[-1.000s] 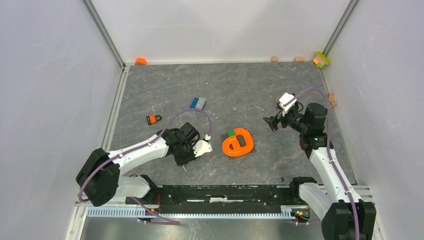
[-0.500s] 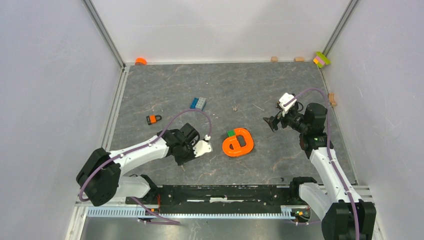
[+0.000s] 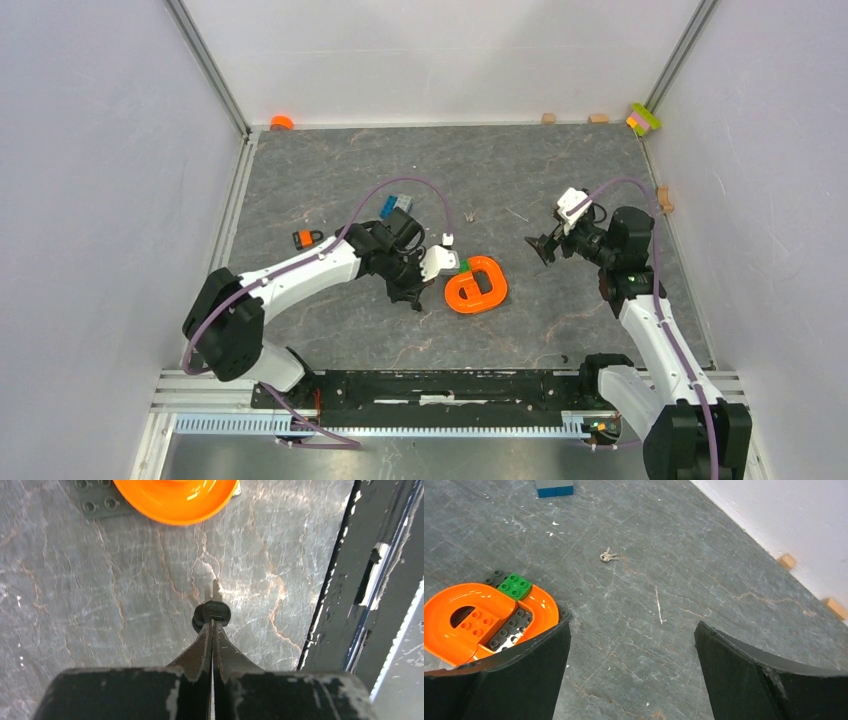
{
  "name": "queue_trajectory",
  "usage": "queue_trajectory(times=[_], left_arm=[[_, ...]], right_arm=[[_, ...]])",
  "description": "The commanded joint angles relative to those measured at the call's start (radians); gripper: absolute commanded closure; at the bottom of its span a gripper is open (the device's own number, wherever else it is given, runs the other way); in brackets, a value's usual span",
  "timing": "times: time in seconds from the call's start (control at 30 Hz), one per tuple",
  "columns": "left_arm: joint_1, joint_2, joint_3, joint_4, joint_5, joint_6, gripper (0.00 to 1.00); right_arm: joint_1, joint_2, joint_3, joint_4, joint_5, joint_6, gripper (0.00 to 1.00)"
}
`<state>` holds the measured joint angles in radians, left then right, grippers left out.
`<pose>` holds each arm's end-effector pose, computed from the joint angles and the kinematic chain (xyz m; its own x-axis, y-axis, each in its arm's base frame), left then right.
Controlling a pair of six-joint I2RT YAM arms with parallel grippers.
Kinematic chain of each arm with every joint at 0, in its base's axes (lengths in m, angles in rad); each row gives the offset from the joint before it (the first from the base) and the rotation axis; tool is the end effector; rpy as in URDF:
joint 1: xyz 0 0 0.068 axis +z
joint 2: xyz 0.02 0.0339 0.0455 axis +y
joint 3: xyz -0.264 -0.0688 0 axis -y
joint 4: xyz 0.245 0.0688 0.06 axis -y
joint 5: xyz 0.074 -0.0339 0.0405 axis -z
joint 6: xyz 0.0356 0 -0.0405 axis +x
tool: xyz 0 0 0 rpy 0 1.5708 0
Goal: Unlock with the key
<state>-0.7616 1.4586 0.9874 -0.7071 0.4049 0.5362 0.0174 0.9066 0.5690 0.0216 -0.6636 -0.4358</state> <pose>0.1907 -0.2012 0.2195 -0.1951 0.8348 -0.5148 0.9806 0.1567 -0.1175 0.2049 0.0255 0.2651 -0.0288 -0.3331 -0.9425 -0.6742 0.7025 -0.2277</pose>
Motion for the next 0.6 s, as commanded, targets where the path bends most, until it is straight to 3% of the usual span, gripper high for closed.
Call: queue_trajectory(times=[0.0, 0.2, 0.33, 0.43, 0.57], left_arm=[[-0.005, 0.040, 0.073, -0.014, 0.139, -0.023, 0.98], [0.004, 0.001, 0.129, -0.011, 0.213, -0.049, 0.98], [0.032, -0.035, 0.166, 0.017, 0.282, -0.099, 0.98], [0.058, -0.061, 0.188, 0.063, 0.333, -0.158, 0.98], [0.072, -0.113, 0.180, 0.182, 0.361, -0.260, 0.98]], right_arm=[[-0.002, -0.010, -0.022, 0.038, -0.102, 0.004, 0.02], [0.079, -0.037, -0.065, 0.170, -0.247, 0.084, 0.02], [0.244, 0.044, 0.011, 0.087, -0.251, -0.022, 0.01], [0.353, 0.137, 0.100, -0.013, -0.263, -0.101, 0.08], [0.390, 0.235, 0.166, 0.007, -0.350, -0.063, 0.14]])
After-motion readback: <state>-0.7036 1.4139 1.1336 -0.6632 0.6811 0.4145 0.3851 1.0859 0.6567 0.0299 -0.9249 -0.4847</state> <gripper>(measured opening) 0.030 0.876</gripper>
